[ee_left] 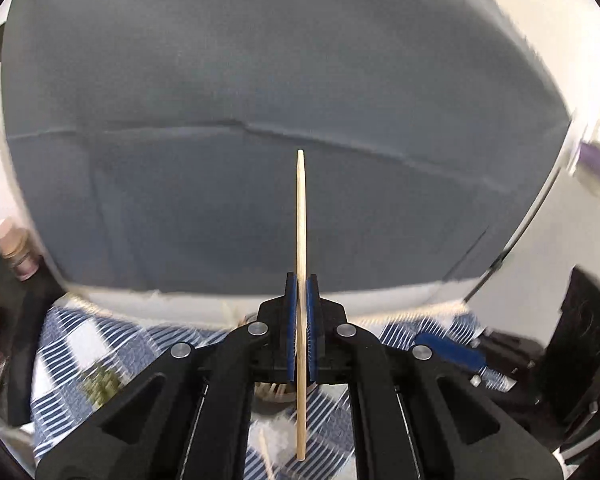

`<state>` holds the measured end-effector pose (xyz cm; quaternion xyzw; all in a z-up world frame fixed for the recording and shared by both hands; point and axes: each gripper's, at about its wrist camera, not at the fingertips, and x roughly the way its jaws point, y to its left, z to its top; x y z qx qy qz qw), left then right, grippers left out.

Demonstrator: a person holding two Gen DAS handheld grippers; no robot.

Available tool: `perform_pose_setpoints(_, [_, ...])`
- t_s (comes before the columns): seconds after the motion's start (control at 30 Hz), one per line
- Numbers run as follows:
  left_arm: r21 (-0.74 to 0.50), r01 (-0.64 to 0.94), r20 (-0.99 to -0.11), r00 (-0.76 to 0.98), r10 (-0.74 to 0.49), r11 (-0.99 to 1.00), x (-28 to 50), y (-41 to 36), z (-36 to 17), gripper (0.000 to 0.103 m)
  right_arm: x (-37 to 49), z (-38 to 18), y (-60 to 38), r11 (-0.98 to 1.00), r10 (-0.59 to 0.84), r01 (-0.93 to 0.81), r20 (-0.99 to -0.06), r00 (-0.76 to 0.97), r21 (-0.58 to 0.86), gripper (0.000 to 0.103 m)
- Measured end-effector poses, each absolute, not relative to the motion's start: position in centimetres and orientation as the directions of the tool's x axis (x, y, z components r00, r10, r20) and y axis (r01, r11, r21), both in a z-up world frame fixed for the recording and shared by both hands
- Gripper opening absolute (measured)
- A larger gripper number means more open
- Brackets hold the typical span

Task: Organize utensils
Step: 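Raise both held sticks above the black cup and drop them in, then move both open tools down toward the final two loose sticks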

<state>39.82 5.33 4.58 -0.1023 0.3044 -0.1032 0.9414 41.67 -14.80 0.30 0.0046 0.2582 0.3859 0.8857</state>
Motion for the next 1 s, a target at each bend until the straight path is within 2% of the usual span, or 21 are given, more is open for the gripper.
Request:
perform_pose_setpoints(0.2, [-0.312, 0.201, -0.434, 0.840, -0.327, 0.929, 42.0, 6.5, 3.1, 0.005, 44.1, -1.3, -13.4, 0.680, 0.705, -0.697, -0.462, 0.538, 0.228, 0.014])
perform_pose_setpoints(0.43, [-0.386, 0.273, -0.363, 0.833, -0.418, 0.881, 44.9, 7.3, -1.1, 0.005, 45.9, -4.2, -12.0, 0.679, 0.691, -0.693, -0.528, 0.493, 0.243, 0.015])
perform_pose_setpoints(0.83, [-0.312, 0.384, -0.335, 0.812, -0.479, 0.869, 43.0, 6.0, -5.4, 0.005, 46.3, -5.7, -12.1, 0.725, 0.633, -0.655, -0.583, 0.510, 0.215, 0.016])
perform_pose_setpoints(0.87, [-0.314, 0.380, -0.336, 0.812, -0.476, 0.870, 42.8, 6.0, -5.5, 0.009, 46.2, -5.7, -12.0, 0.728, 0.630, -0.652, -0.584, 0.512, 0.214, 0.016])
perform_pose_setpoints(0.9, [-0.317, 0.376, -0.335, 0.814, -0.474, 0.871, 42.4, 6.2, -5.6, 0.022, 46.0, -5.8, -12.2, 0.734, 0.623, -0.645, -0.586, 0.517, 0.211, 0.016])
perform_pose_setpoints(0.93, [-0.320, 0.366, -0.334, 0.820, -0.466, 0.874, 42.0, 6.4, -5.6, 0.030, 45.9, -5.8, -12.3, 0.739, 0.618, -0.640, -0.589, 0.521, 0.209, 0.023])
perform_pose_setpoints(0.97, [-0.322, 0.356, -0.335, 0.824, -0.457, 0.877, 41.8, 6.5, -5.7, 0.045, 45.7, -5.7, -12.3, 0.746, 0.610, -0.634, -0.593, 0.525, 0.205, 0.037])
perform_pose_setpoints(1.0, [-0.327, 0.339, -0.336, 0.831, -0.443, 0.882, 41.3, 6.7, -5.7, 0.055, 45.3, -5.6, -12.2, 0.753, 0.602, -0.627, -0.594, 0.534, 0.200, 0.043])
